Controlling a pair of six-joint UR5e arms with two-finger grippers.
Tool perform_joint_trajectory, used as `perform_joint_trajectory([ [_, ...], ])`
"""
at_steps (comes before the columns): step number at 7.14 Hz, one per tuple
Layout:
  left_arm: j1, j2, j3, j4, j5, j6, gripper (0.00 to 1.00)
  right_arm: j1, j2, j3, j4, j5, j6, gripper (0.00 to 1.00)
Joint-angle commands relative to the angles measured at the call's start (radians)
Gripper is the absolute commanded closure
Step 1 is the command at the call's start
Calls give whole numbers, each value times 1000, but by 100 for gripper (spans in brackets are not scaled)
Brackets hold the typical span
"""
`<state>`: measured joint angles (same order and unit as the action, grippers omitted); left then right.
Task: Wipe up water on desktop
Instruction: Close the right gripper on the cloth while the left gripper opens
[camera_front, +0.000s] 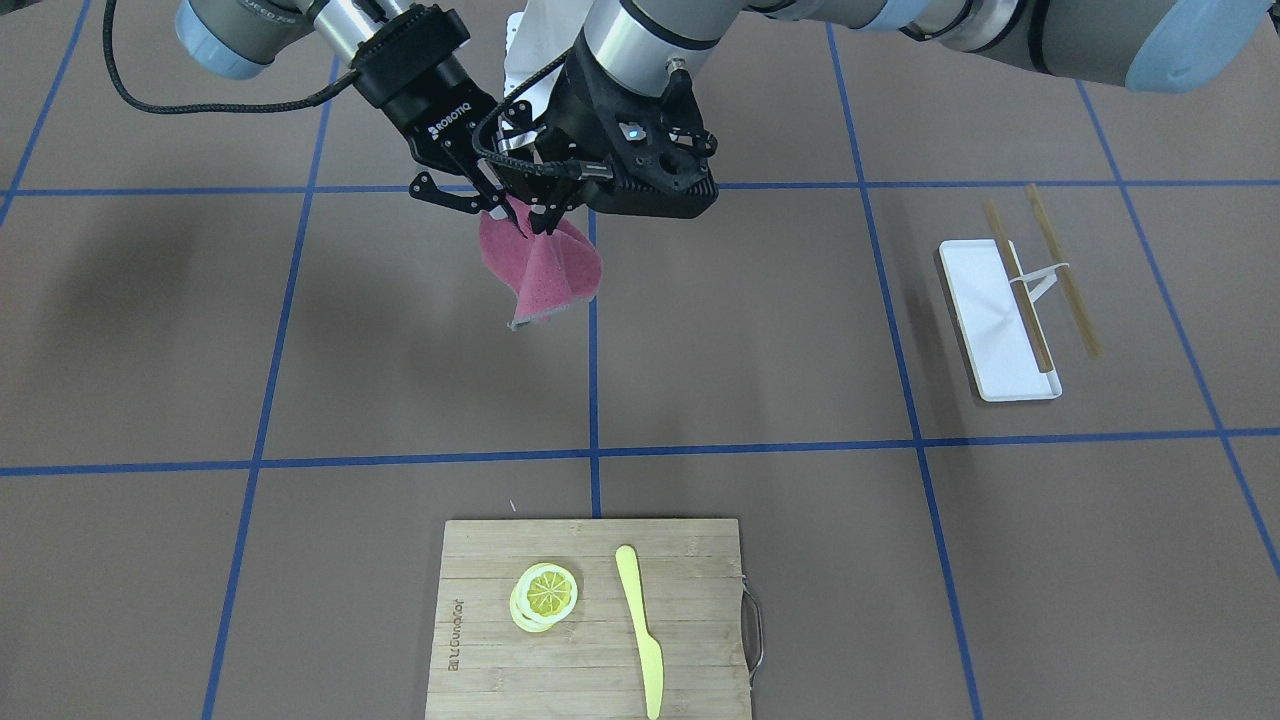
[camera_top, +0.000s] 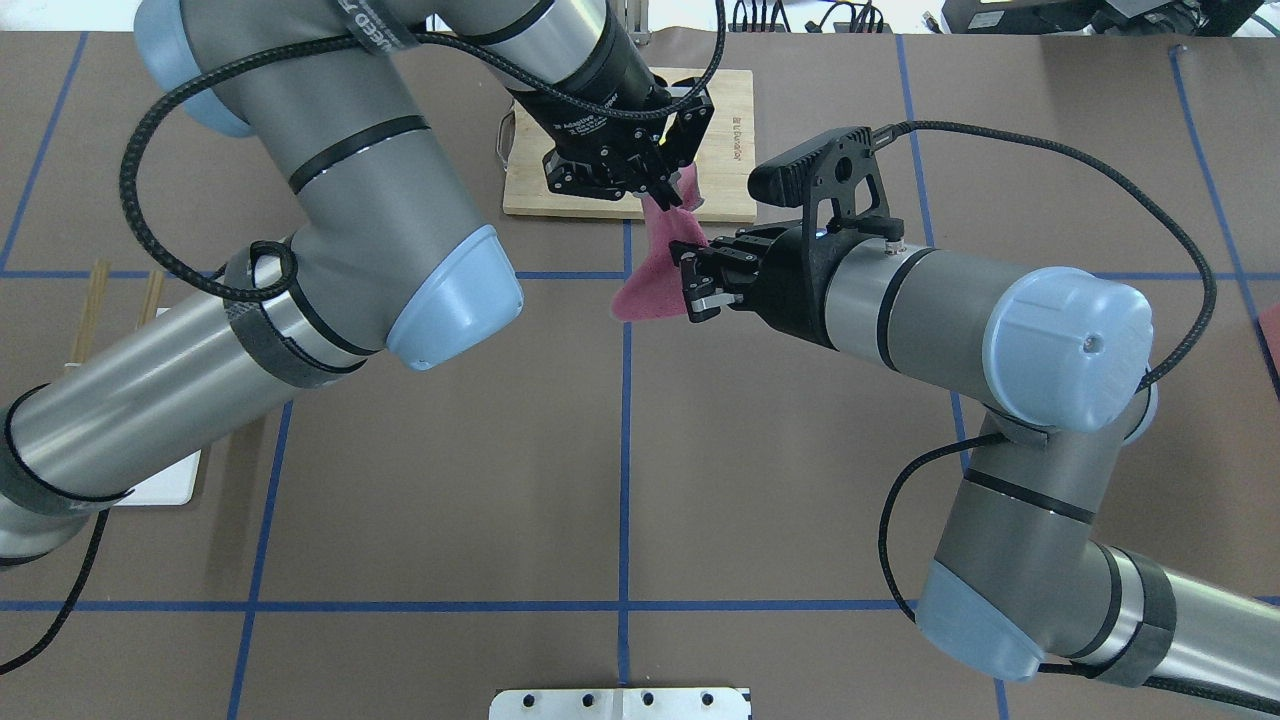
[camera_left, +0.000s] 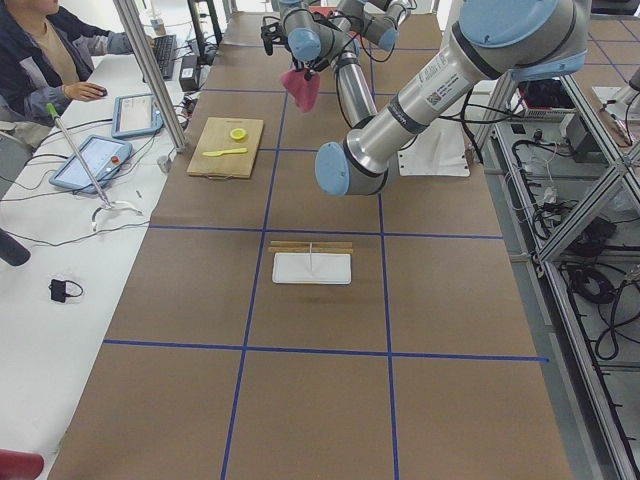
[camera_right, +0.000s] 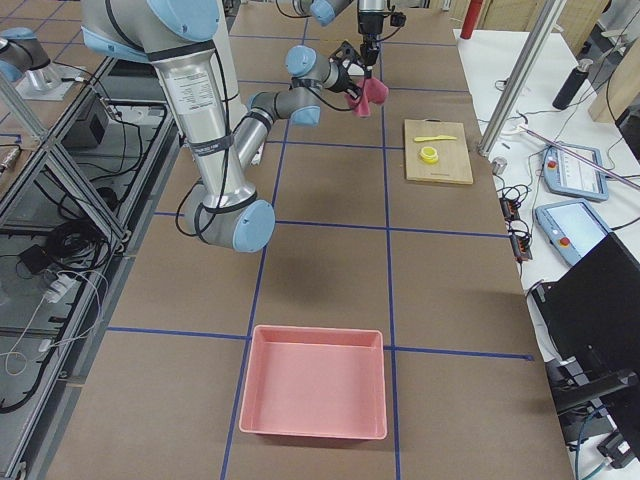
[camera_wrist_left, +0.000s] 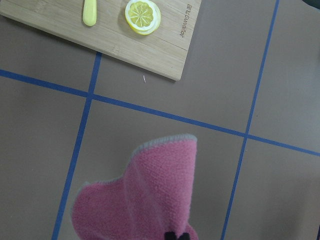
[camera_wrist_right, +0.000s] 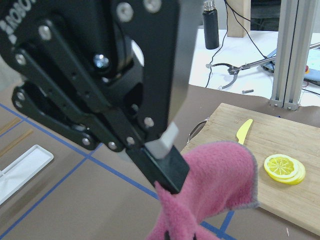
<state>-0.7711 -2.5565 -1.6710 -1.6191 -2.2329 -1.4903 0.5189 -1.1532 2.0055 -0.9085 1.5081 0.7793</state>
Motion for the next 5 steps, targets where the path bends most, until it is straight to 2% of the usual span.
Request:
perform_joint_trajectory([
  [1, -2, 4, -1, -20, 1, 4, 15, 0, 0, 2, 0, 1, 4, 100],
  [2, -10, 13, -15, -31, -1, 4, 10, 0, -2, 9, 0, 1, 5, 100],
  [5, -79, 60, -85, -35, -4, 4, 10, 9, -86, 58, -1, 4, 5, 100],
])
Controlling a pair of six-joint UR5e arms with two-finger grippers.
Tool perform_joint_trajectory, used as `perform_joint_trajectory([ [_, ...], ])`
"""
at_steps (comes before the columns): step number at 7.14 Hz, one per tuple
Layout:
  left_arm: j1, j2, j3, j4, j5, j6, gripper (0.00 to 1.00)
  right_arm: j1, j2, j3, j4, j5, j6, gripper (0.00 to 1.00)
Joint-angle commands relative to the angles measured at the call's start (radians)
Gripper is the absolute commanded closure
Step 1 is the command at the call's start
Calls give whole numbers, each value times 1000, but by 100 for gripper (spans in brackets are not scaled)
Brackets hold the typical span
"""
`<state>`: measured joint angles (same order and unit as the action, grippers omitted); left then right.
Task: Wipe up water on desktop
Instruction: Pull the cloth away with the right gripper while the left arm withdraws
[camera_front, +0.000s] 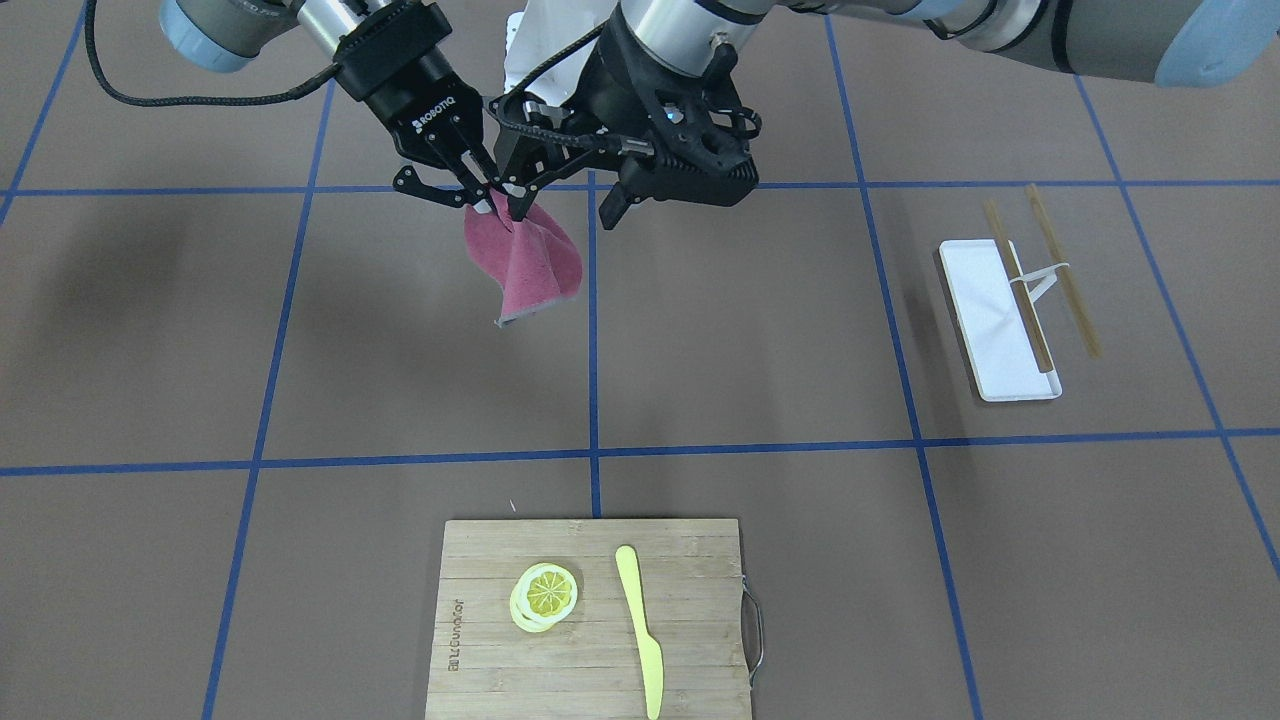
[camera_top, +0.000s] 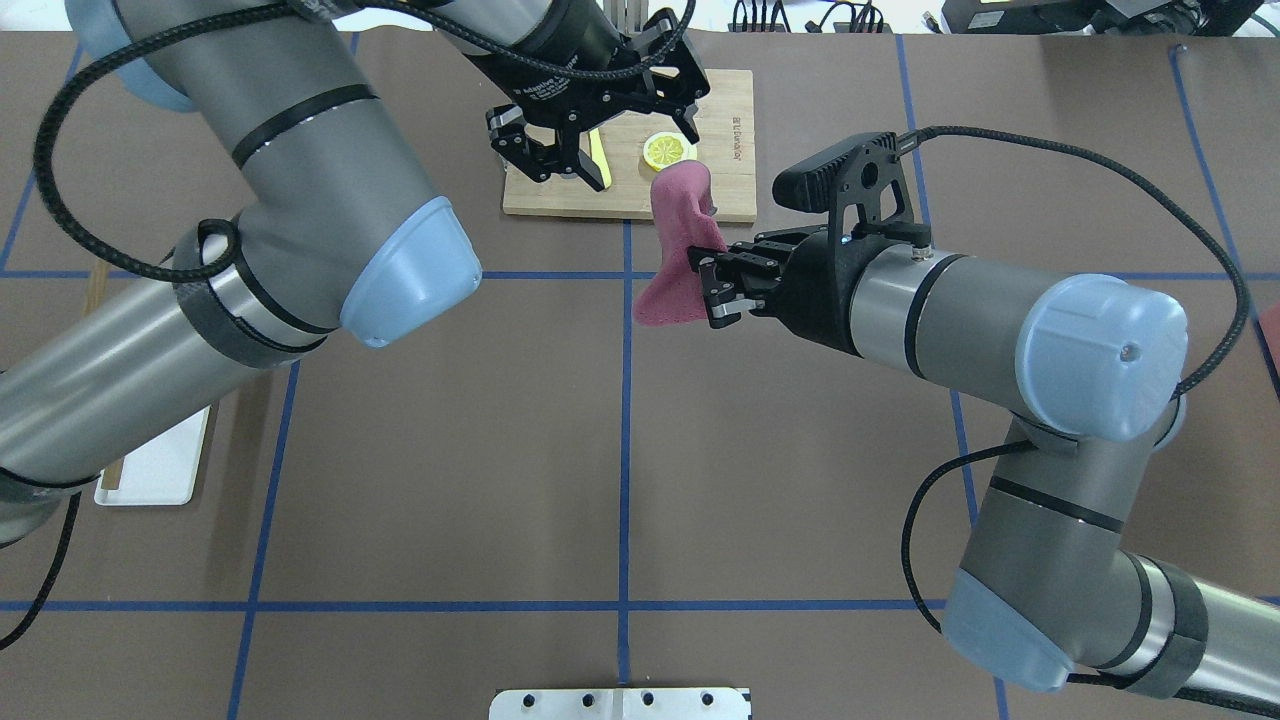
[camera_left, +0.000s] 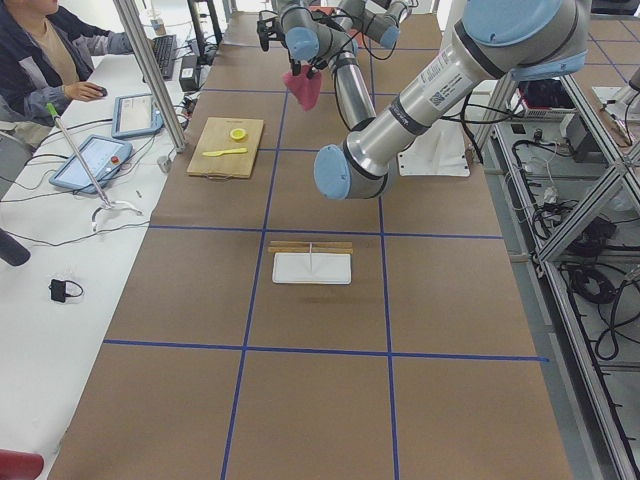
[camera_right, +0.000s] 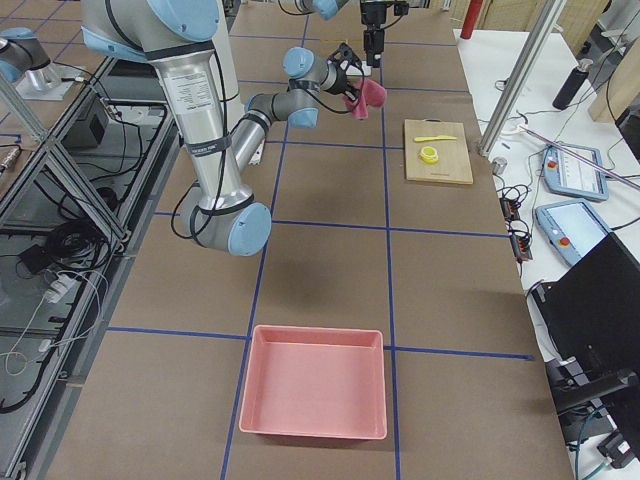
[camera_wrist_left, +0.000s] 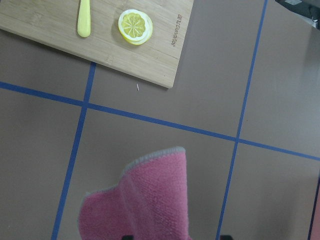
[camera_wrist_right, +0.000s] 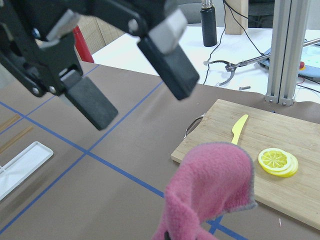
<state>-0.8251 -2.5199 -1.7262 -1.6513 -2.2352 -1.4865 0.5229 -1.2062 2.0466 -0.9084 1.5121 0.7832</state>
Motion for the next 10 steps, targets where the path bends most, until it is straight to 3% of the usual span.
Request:
perform_joint_trajectory([
  [1, -38, 45, -48, -1, -4, 3, 10, 22, -65, 23, -1, -1, 1, 100],
  [3, -97, 76, -62, -1, -95, 9, 10, 80, -171, 41, -7, 2, 1, 100],
  [5, -114, 117, -75, -1, -93, 31, 10, 120, -289, 40, -10, 11, 43, 100],
  [6, -115, 165, -107, 1, -90, 82, 10, 124, -293, 41, -65, 45, 197, 100],
  [8, -144, 202, -119, 1, -90, 115, 10, 117, -270, 40, -241, 97, 261, 100],
  [9, -147, 225, -136, 1, -87, 115, 10, 102, -206, 32, -313, 155, 330, 100],
  [10, -160, 248, -145, -1, -87, 121, 10, 41, -119, 17, -384, 158, 428, 100],
])
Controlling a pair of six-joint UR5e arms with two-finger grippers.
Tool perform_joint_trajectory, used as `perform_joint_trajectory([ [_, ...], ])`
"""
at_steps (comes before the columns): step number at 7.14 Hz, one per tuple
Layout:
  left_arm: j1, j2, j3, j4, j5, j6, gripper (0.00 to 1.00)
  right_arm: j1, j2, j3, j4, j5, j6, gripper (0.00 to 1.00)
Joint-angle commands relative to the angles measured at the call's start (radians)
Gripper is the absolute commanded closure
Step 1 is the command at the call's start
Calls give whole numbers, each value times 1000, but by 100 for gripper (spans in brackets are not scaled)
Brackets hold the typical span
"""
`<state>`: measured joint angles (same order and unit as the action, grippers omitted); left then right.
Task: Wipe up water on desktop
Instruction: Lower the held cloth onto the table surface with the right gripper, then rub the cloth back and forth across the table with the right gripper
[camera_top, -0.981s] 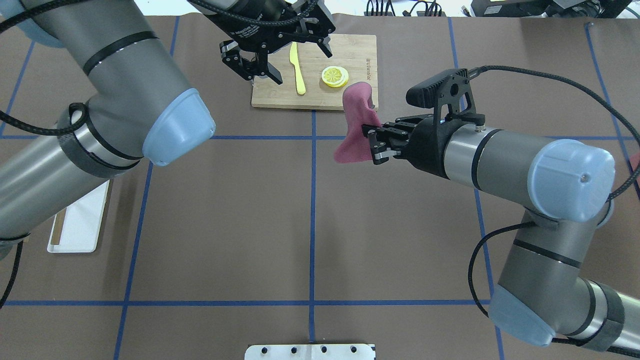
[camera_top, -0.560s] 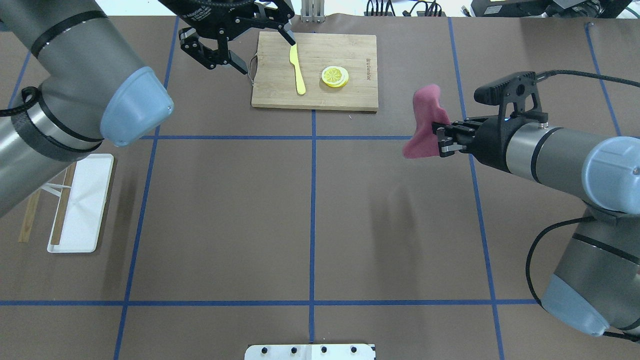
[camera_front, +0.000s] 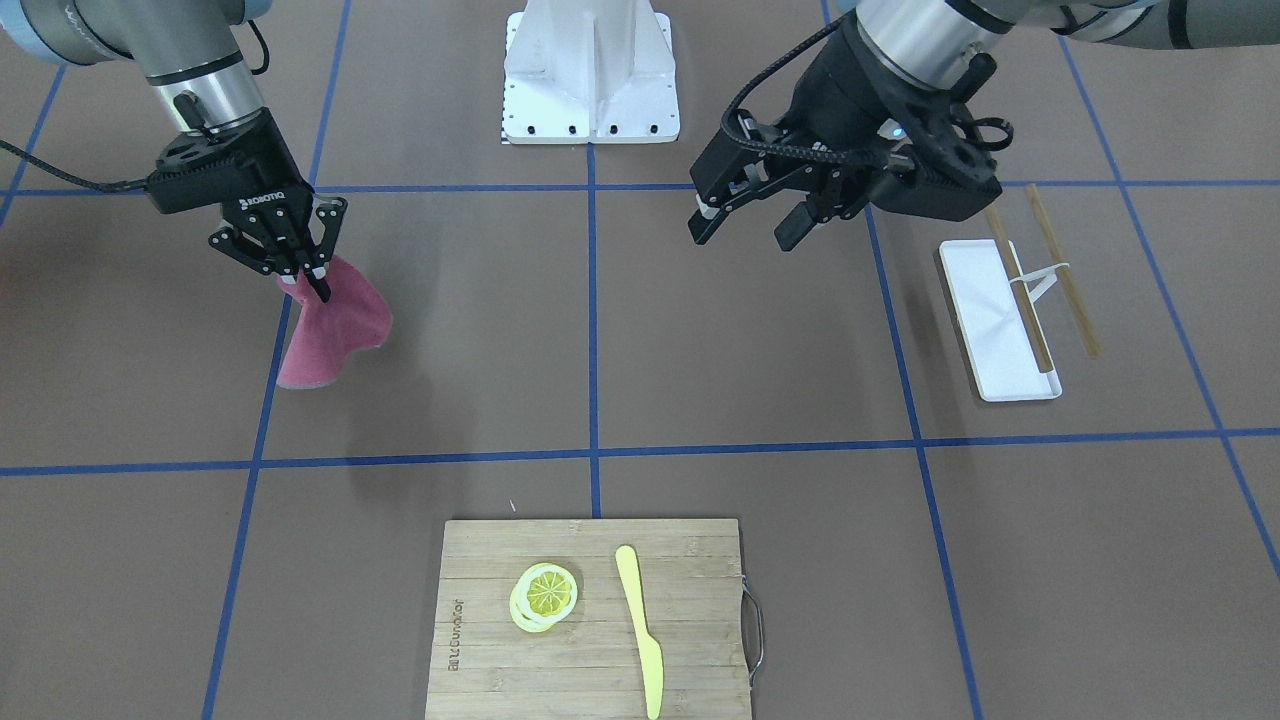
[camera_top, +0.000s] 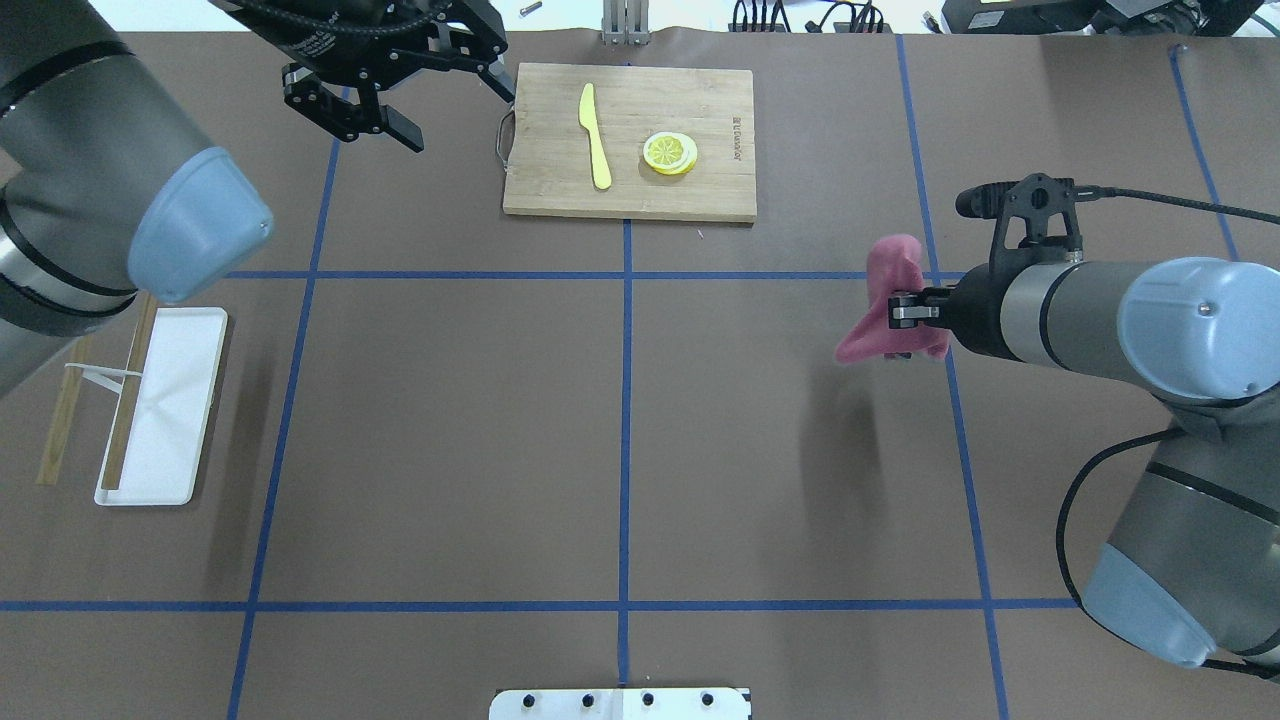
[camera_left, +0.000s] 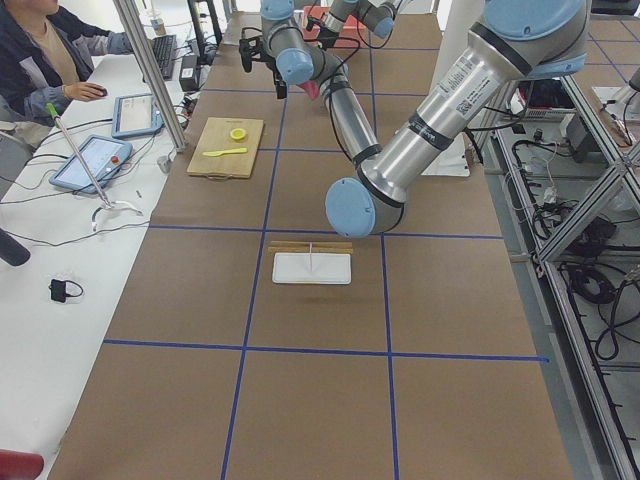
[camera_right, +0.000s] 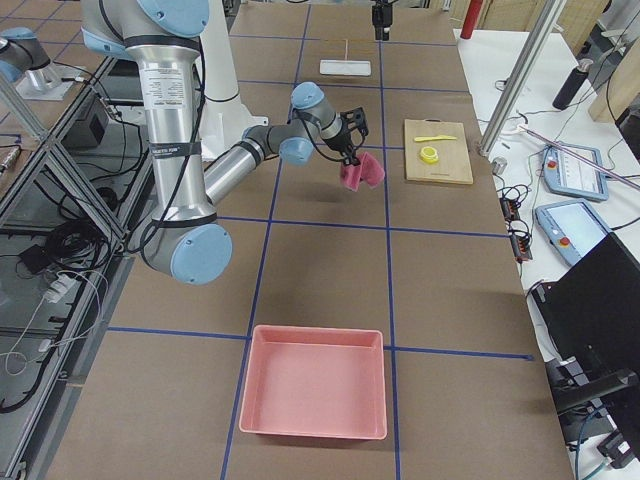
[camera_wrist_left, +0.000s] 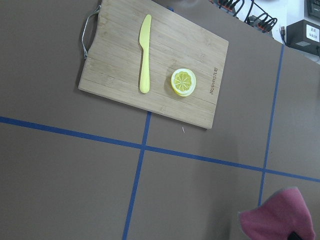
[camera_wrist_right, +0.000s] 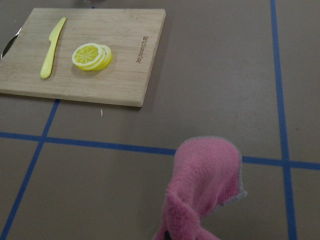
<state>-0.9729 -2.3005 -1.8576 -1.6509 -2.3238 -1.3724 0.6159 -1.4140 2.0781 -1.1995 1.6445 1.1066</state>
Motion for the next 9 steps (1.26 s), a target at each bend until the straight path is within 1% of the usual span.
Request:
perform_joint_trajectory([
  [1, -23, 35, -14, 0, 1, 59, 10, -92, 184, -48, -160, 23, 140, 100],
  [3, -30, 61, -12, 0, 3, 73, 9, -162, 300, -175, -164, 18, 241, 100],
  [4, -30, 61, -18, 0, 1, 73, 7, -175, 282, -182, -163, 18, 249, 100],
  [6, -29, 61, -20, 0, 3, 72, 6, -177, 178, -185, -164, 34, 222, 100],
  [8, -29, 61, -28, 0, 3, 72, 4, -141, 86, -179, -166, 38, 100, 100],
  [9, -29, 59, -29, 0, 3, 70, 4, -102, 46, -181, -166, 70, 40, 100],
])
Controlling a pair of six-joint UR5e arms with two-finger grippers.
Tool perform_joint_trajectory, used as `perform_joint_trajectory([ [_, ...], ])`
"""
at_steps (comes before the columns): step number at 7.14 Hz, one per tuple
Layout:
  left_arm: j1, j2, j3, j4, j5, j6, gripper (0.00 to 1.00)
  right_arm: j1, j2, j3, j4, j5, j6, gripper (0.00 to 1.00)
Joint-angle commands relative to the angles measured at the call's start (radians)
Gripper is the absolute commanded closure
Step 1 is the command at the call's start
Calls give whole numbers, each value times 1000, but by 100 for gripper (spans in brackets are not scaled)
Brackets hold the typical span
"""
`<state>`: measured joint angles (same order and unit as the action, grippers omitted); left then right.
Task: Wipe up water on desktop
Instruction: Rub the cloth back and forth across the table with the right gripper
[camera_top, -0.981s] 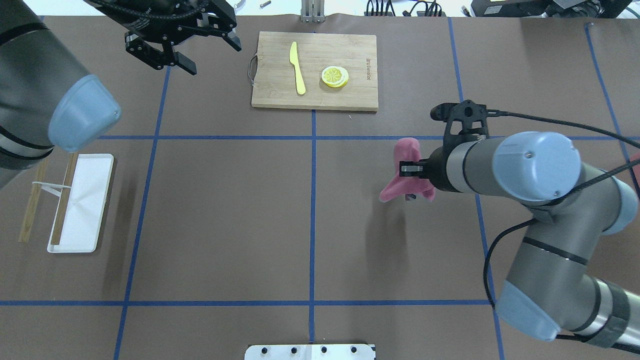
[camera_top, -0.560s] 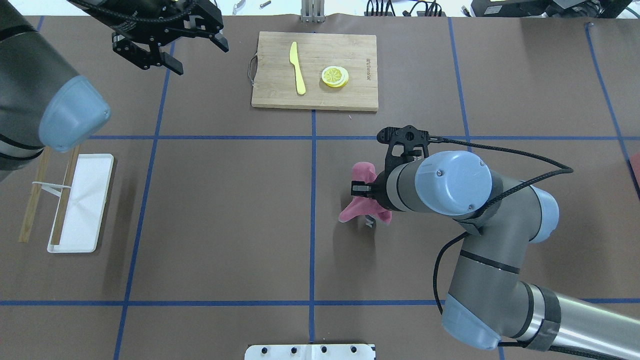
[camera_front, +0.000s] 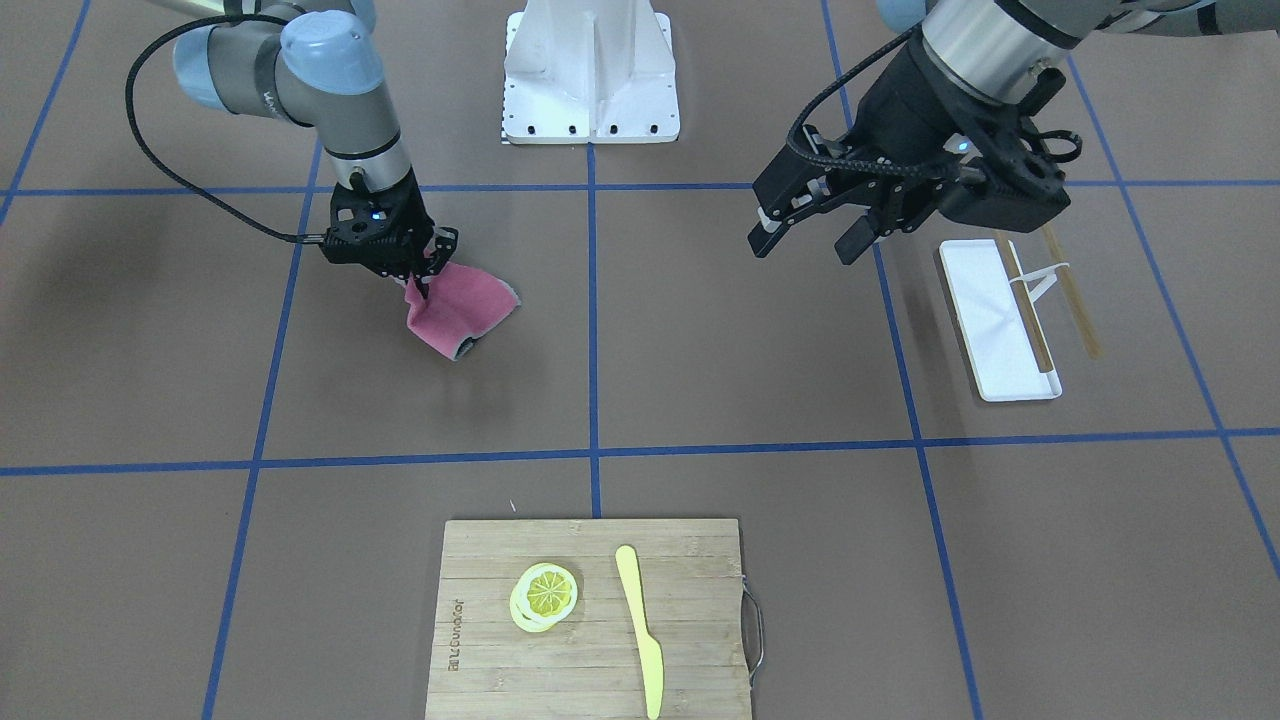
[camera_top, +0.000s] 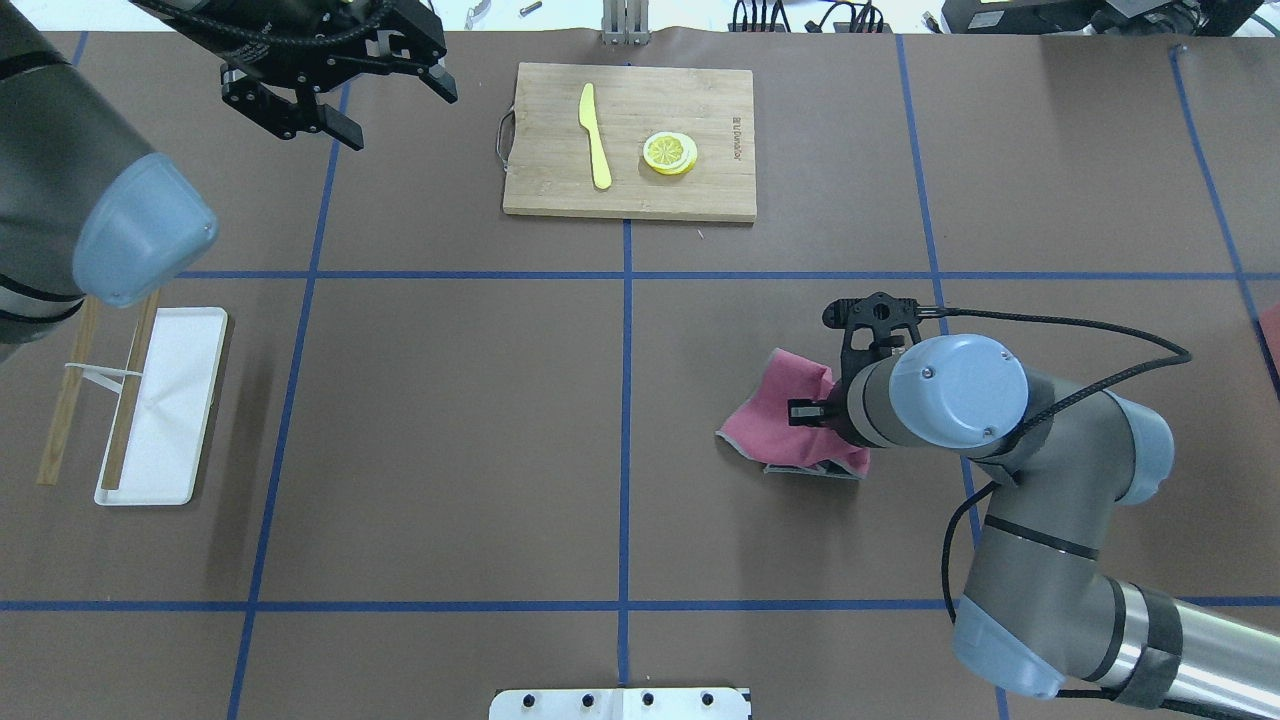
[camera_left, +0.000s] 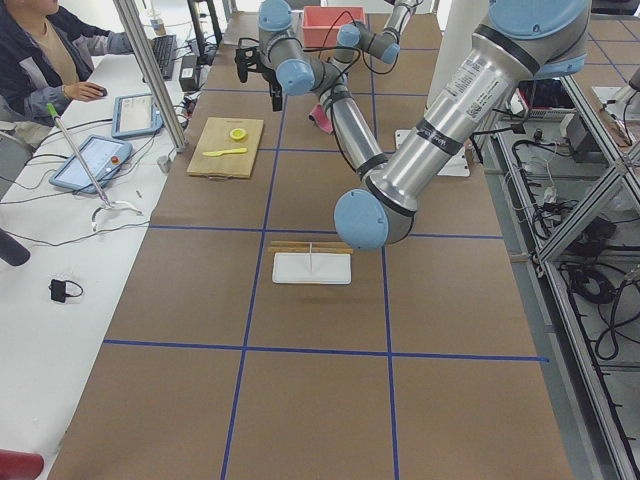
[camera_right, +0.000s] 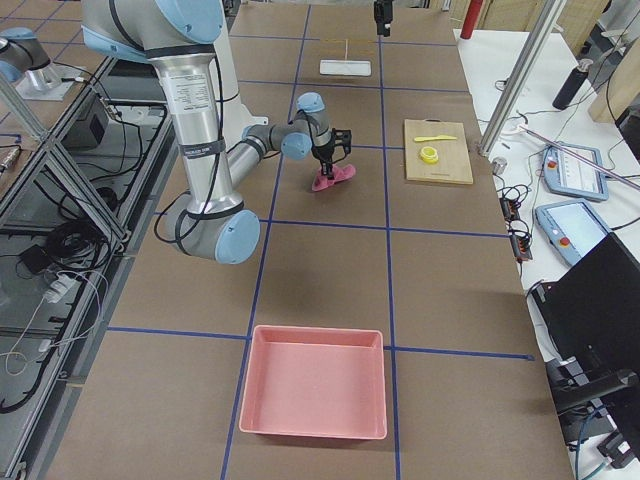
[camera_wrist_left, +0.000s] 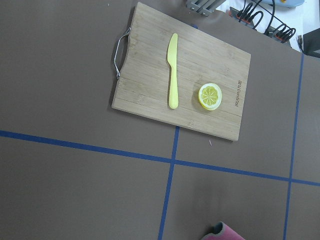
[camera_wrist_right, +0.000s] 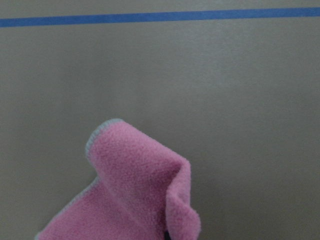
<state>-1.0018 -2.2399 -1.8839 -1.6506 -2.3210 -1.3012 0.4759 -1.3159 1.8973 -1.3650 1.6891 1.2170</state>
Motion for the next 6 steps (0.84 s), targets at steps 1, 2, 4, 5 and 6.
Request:
perform_joint_trajectory([
  [1, 0, 0, -9, 2, 0, -1, 4, 90, -103, 2, 1, 79, -162, 100],
  [2, 0, 0, -9, 0, 0, -1, 4, 134, -150, 3, 13, 104, -231, 100],
  [4, 0, 0, -11, 2, 0, -1, 4, 179, -174, 2, 20, 133, -301, 100],
  [5, 0, 0, -12, 2, 0, -3, 4, 172, -117, -7, 9, 130, -284, 100],
  [6, 0, 2, -14, 2, 2, -4, 4, 159, -33, -45, -20, 130, -246, 100],
])
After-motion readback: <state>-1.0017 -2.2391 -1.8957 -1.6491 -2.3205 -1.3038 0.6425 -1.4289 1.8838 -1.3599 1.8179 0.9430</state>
